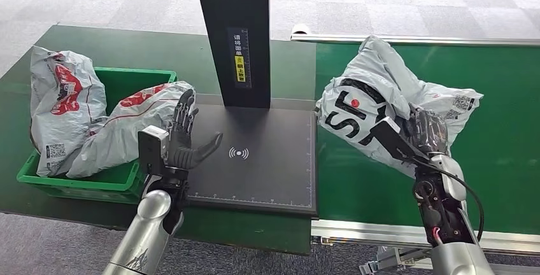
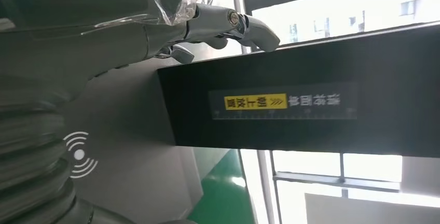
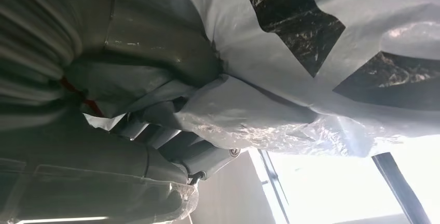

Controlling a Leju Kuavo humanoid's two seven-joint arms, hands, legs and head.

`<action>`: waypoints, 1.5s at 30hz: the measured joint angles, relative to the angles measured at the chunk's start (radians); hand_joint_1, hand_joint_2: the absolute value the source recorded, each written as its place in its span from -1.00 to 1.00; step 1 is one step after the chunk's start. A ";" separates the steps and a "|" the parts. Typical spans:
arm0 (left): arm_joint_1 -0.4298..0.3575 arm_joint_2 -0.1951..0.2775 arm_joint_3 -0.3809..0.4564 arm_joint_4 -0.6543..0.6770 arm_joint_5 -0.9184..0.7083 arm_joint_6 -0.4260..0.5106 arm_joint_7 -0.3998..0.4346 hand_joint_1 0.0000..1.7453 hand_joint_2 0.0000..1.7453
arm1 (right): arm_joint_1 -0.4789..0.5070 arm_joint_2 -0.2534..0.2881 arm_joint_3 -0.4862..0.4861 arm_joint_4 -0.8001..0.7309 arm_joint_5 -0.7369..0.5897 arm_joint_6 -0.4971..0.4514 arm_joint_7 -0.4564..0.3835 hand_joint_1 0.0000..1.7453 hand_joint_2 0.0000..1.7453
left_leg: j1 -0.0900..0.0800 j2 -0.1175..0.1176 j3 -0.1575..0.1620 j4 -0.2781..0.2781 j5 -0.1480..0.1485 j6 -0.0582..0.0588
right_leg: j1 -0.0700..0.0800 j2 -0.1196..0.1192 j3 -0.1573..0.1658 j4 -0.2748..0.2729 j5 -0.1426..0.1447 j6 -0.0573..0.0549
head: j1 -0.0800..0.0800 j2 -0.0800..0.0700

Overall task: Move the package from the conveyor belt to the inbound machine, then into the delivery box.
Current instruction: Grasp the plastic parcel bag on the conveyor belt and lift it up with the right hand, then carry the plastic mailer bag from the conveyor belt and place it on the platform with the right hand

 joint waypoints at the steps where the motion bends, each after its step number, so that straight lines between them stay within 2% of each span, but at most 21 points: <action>1: 0.002 0.000 0.001 -0.008 0.007 0.008 -0.013 -1.00 1.00 | 0.010 0.005 -0.005 -0.029 -0.018 -0.034 -0.029 1.00 1.00 | 0.000 0.000 0.000 0.000 0.000 0.000 | 0.000 0.000 0.000 0.000 0.000 0.000 | 0.000 0.000; 7: 0.015 -0.006 0.002 -0.057 0.038 0.101 -0.107 -1.00 1.00 | 0.091 0.031 -0.019 -0.207 -0.130 -0.235 -0.192 1.00 1.00 | 0.000 0.000 0.000 0.000 0.000 0.000 | 0.000 0.000 0.000 0.000 0.000 0.000 | 0.000 0.000; 10: 0.015 -0.006 0.002 -0.079 0.062 0.142 -0.144 -1.00 1.00 | 0.124 0.038 -0.009 -0.278 -0.140 -0.269 -0.247 1.00 1.00 | 0.000 0.000 0.000 0.000 0.000 0.000 | 0.000 0.000 0.000 0.000 0.000 0.000 | 0.000 0.000; 14: 0.014 -0.008 0.002 -0.100 0.104 0.174 -0.174 -1.00 1.00 | 0.138 0.040 0.058 -0.324 -0.057 -0.270 -0.285 1.00 1.00 | 0.000 0.002 0.001 0.000 0.000 0.000 | 0.000 0.000 0.000 0.000 0.000 0.000 | 0.000 0.000; 19: 0.008 -0.007 0.002 -0.103 0.139 0.193 -0.196 -1.00 1.00 | 0.110 0.042 0.191 -0.295 0.055 -0.252 -0.287 1.00 1.00 | 0.000 0.002 0.001 0.000 0.000 0.000 | 0.000 0.000 0.001 0.000 0.000 0.000 | 0.000 0.000; 24: 0.003 -0.007 -0.003 -0.119 0.065 0.278 -0.210 -1.00 1.00 | 0.026 0.042 0.346 -0.183 0.106 -0.190 -0.290 1.00 1.00 | 0.000 0.002 0.001 0.000 0.000 0.000 | 0.000 0.000 0.001 0.000 0.000 0.000 | 0.000 0.000; 29: -0.010 -0.007 -0.018 -0.119 0.040 0.305 -0.211 -1.00 1.00 | -0.043 0.044 0.481 -0.066 0.119 -0.155 -0.300 1.00 1.00 | 0.000 0.001 0.001 0.000 0.000 0.000 | 0.000 0.000 0.000 0.000 0.000 0.000 | 0.000 0.000; 38: -0.021 -0.008 -0.023 -0.121 0.040 0.311 -0.211 -1.00 1.00 | -0.088 0.045 0.557 0.011 0.114 -0.131 -0.305 1.00 1.00 | 0.000 0.000 0.001 0.000 0.000 0.000 | 0.000 0.000 0.001 0.000 0.000 0.000 | 0.000 0.000; 45: -0.023 -0.014 -0.033 -0.129 0.043 0.312 -0.211 -1.00 1.00 | -0.160 0.083 0.648 0.118 0.069 0.038 -0.307 1.00 1.00 | 0.000 0.002 0.001 0.000 0.001 0.000 | 0.000 0.000 0.000 0.000 0.000 0.000 | 0.000 0.000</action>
